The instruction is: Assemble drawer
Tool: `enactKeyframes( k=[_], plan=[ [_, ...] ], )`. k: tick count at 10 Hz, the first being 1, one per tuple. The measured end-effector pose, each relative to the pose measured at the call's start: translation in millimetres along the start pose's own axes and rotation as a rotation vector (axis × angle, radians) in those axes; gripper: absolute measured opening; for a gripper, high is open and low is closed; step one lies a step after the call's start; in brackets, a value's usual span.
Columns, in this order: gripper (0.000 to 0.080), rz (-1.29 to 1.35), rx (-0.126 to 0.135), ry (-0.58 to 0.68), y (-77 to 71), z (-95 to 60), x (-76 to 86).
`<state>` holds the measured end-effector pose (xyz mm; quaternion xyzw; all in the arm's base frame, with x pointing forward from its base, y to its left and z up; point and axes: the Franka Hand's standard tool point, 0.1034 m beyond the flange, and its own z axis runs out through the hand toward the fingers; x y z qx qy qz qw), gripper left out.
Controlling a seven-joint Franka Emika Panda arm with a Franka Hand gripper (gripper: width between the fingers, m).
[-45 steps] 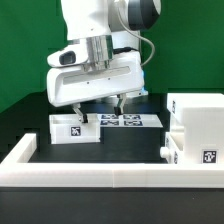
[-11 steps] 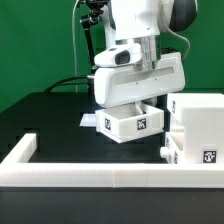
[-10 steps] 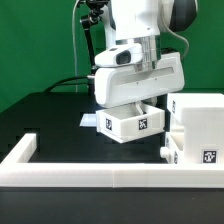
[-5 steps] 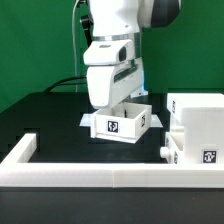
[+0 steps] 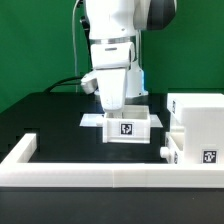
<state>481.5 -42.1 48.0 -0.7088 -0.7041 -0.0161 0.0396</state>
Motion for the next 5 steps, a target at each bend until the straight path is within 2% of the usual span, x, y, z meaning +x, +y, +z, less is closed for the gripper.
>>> enactKeyframes(
  k=[2,3,4,5],
  plan=[
    [0.0044,-0.049,0.001,-0.001,17.9,-3.5,0.2],
    [0.0044,-0.043,-0.015,0.0,28.0,-5.3,1.1],
    [0.0044,-0.041,-0.037,-0.001,33.4,-6.3,2.8],
    [0.0044,-0.039,-0.028,0.0,29.9,-4.4,1.7]
  ],
)
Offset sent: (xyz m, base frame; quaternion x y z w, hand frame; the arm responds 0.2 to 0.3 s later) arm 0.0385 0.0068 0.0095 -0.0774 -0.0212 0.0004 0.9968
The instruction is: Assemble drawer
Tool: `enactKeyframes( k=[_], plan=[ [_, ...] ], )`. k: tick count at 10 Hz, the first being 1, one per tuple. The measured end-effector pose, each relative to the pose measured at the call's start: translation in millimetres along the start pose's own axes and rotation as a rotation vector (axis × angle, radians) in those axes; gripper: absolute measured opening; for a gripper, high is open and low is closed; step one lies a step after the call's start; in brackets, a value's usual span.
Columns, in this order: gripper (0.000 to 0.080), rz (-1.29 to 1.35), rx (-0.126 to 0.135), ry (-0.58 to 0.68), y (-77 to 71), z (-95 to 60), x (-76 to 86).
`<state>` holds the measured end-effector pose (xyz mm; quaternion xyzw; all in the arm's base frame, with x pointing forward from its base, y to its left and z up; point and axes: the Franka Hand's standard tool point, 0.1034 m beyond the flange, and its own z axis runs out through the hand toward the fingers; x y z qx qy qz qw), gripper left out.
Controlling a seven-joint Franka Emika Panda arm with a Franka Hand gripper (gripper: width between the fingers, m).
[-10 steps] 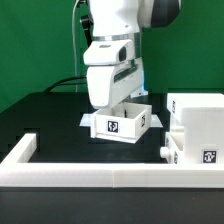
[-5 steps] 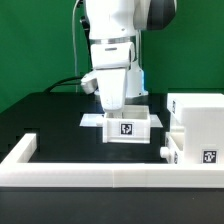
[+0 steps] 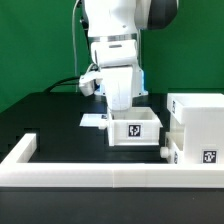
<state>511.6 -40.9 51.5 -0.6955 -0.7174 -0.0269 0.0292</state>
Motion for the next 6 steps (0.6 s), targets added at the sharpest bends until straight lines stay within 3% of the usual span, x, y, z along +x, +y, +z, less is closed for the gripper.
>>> enactKeyframes(
  k=[2,3,4,6],
  plan=[
    [0.0044,0.007,-0.013,-0.001,1.3,0.1,-0.4],
    [0.0044,0.04,0.008,0.0,4.7,-2.6,3.6],
    [0.0044,0.055,0.01,0.0,16.2,-7.3,8.8],
    [0.0044,0.056,0.003,0.003,23.4,-6.7,11.3]
  ],
)
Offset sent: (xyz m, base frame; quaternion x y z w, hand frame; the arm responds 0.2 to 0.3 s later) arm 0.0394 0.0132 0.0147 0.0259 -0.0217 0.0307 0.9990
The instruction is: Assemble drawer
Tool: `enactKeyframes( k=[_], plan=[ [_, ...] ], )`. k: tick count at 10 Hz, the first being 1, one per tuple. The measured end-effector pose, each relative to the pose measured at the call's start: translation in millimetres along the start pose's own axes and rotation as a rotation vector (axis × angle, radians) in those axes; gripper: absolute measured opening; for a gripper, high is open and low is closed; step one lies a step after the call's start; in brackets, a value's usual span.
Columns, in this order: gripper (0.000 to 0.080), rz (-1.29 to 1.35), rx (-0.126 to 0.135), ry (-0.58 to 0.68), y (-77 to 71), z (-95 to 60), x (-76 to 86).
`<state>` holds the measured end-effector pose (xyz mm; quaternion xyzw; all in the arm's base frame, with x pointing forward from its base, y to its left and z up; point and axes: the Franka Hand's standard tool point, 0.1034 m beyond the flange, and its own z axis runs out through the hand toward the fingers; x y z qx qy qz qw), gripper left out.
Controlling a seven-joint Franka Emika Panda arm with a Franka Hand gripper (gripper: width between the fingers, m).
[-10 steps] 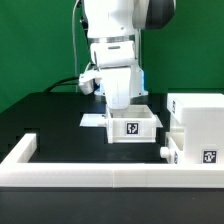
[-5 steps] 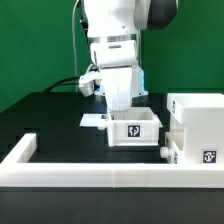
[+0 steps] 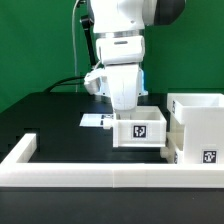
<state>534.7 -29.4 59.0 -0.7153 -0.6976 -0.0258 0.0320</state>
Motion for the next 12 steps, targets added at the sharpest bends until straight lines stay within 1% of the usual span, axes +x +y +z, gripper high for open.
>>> enactKeyframes(
  k=[1,4,6,8,9,10,11,12],
  plan=[
    [0.0044,0.004,-0.01,0.0,1.1,-0.3,0.3],
    [0.0044,0.006,-0.005,0.001,0.9,1.0,0.3],
    [0.0044,0.004,-0.008,0.003,11.5,-1.7,8.2],
    [0.0044,0.0,-0.004,0.006,11.6,1.9,11.1],
    [0.0044,-0.001,-0.015,0.007,12.1,2.9,12.1],
    [0.0044,-0.001,-0.04,0.008,12.4,4.7,12.5],
    [0.0044,-0.001,-0.034,0.008,10.4,6.1,12.8],
    [0.0044,0.0,-0.034,0.008,10.4,6.1,13.4]
  ],
)
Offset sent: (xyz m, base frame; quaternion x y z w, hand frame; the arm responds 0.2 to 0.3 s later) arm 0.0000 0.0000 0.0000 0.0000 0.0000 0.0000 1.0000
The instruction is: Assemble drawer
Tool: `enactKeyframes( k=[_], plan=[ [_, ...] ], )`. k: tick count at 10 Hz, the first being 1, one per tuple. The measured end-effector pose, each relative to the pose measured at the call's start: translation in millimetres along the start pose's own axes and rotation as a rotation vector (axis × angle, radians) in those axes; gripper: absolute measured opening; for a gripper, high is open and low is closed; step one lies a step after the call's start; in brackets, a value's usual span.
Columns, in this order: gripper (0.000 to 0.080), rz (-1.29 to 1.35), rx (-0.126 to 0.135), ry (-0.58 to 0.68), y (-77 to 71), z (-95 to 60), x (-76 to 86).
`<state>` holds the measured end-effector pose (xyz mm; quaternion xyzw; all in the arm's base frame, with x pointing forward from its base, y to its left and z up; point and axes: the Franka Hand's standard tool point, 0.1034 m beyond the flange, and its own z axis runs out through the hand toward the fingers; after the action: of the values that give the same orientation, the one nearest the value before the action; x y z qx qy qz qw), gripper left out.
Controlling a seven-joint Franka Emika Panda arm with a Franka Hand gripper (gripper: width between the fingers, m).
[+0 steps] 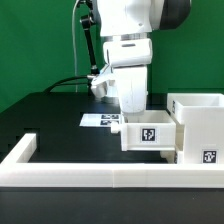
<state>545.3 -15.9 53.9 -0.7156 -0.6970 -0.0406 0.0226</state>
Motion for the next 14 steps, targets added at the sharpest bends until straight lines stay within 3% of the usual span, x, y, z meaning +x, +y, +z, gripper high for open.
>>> enactKeyframes(
  k=[14],
  plan=[
    [0.0044,0.033,0.001,0.004,-2.5,2.8,18.1]
  ],
)
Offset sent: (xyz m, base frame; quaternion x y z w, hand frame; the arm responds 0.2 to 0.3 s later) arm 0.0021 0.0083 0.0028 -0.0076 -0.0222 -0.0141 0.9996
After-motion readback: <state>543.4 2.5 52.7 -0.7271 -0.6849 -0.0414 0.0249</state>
